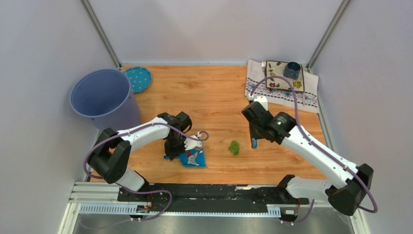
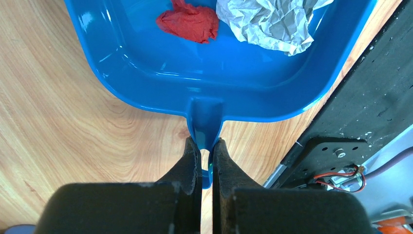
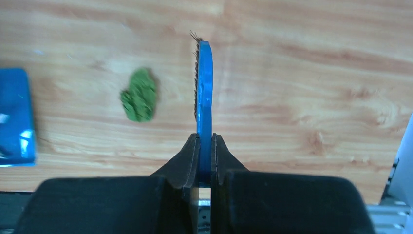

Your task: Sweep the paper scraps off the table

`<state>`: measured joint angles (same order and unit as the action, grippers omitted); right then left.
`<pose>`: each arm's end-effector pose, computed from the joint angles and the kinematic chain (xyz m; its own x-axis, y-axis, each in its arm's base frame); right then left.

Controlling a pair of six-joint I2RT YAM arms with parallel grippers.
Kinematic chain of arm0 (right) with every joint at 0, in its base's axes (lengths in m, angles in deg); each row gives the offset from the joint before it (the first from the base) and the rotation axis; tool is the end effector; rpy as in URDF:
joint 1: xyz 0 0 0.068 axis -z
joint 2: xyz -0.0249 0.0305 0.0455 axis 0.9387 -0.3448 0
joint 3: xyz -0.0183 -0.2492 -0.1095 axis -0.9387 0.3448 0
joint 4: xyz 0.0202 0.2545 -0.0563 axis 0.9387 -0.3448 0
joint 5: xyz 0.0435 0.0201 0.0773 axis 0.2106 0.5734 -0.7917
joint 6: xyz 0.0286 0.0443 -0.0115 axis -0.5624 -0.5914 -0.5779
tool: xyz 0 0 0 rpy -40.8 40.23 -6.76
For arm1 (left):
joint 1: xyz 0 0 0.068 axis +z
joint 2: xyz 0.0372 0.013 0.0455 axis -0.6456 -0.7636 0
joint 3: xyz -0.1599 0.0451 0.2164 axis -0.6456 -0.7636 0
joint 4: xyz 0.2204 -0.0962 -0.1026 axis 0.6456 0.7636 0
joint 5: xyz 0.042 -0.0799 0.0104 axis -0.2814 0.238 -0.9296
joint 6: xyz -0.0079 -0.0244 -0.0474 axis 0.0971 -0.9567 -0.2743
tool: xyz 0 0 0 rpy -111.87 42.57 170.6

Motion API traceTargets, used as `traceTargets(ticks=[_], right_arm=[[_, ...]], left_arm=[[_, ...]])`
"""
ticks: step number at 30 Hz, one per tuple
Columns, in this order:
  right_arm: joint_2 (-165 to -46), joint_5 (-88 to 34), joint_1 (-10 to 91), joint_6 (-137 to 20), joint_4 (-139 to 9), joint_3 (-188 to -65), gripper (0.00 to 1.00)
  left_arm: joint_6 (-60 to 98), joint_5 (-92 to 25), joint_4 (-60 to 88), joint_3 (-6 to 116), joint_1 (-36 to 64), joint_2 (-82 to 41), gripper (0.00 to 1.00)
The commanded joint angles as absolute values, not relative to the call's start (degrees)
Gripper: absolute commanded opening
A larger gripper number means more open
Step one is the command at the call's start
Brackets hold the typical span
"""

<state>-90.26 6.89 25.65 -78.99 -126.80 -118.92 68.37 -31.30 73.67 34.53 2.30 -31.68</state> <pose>0.1590 0.1329 0.3304 -0.7718 -0.1748 -0.6113 -0.1351 0.9846 -0.1110 0.1819 -0.1498 0.1772 -0.2546 0.9638 -0.0793 0.9559 0.2384 -0.1713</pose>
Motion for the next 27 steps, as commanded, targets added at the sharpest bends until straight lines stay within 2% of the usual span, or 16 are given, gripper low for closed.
traceTargets(ticks=[1, 7, 11, 16, 21, 27], right_arm=[[-92.26, 1.07, 25.97, -81.16, -124.34, -113.73, 0.0], [-99.97, -12.73, 25.19, -82.91, -114.24, -111.7, 0.0], [-105.25, -18.02, 20.62, -84.67, -105.37, -114.68, 0.0], [-108.26, -30.75, 15.78, -89.06, -92.62, -120.13, 0.0], [-107.48, -26.03, 14.11, -87.59, -95.4, -124.97, 0.0], [-102.46, -10.32, 14.11, -83.63, -108.4, -127.78, 0.0]], left_arm=[[67.73, -30.31, 74.31, 36.42, 1.81, -31.97, 0.0], [67.46, -32.23, 74.66, 37.3, 0.58, -33.12, 0.0], [67.55, -33.03, 74.93, 37.91, 0.22, -34.08, 0.0], [67.46, -33.73, 74.58, 38.44, 0.22, -35.58, 0.0], [67.37, -34.0, 73.79, 38.0, 0.31, -35.06, 0.0], [67.29, -28.49, 70.01, 36.25, 0.84, -29.44, 0.0]])
